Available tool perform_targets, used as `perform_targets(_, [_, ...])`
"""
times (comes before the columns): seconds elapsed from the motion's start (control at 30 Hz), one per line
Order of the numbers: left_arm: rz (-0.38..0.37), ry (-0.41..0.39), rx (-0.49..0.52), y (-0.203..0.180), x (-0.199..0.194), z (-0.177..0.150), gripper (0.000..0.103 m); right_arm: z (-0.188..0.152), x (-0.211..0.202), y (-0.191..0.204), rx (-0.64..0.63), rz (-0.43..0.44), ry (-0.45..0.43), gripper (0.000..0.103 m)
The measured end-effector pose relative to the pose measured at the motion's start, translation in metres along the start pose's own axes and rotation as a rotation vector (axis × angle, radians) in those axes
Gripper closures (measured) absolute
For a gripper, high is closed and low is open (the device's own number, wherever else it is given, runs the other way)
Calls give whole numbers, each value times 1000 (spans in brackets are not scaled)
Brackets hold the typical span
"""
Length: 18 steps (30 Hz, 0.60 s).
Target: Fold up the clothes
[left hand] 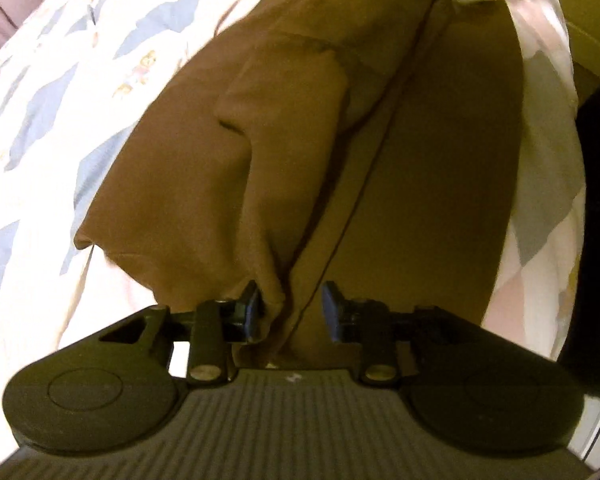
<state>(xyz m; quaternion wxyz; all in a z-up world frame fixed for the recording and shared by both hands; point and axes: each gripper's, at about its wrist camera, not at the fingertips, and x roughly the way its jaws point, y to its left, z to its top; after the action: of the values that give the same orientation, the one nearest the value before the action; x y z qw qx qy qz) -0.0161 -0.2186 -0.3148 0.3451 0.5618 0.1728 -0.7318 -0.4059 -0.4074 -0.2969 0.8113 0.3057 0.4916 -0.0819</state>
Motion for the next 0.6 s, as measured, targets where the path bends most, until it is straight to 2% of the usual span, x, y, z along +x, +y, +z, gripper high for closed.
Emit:
perform_targets(0.17, [46, -27, -18, -1, 1, 6, 76, 3, 4, 2, -5, -16, -32, 58])
perform_targets(0.2, [49, -24, -22, -6, -2, 9, 79, 2, 5, 1, -11, -16, -36, 58])
perform_targets(0.23, [47, -28, -41, -3, -4, 9, 95, 2, 7, 2, 0, -6, -38, 59])
perform_targets(0.27, [45, -32, -61, -1, -6, 9, 97, 2, 9, 3, 12, 4, -39, 59])
perform_targets(0.33, [29, -47, -83, 1, -12, 8, 97, 0, 10, 3, 40, 8, -39, 59])
perform_targets(0.47, [44, -30, -45, -13, -3, 13, 92, 1, 7, -2, 88, 24, -100, 59])
perform_targets(0.5, [39, -35, -46, -1, -1, 1, 93, 3, 9, -3, 99, 39, -108, 61])
perform_targets(0.53, [36, -39, -47, -1, 1, 1, 97, 4, 12, -4, 112, 55, -102, 84])
perform_targets(0.57, [30, -37, -39, -2, 2, 1, 98, 4, 16, -6, 124, 63, -72, 101])
perform_targets(0.6, [31, -29, -12, -8, 13, 4, 99, 2, 20, -7, 130, 78, -44, 100])
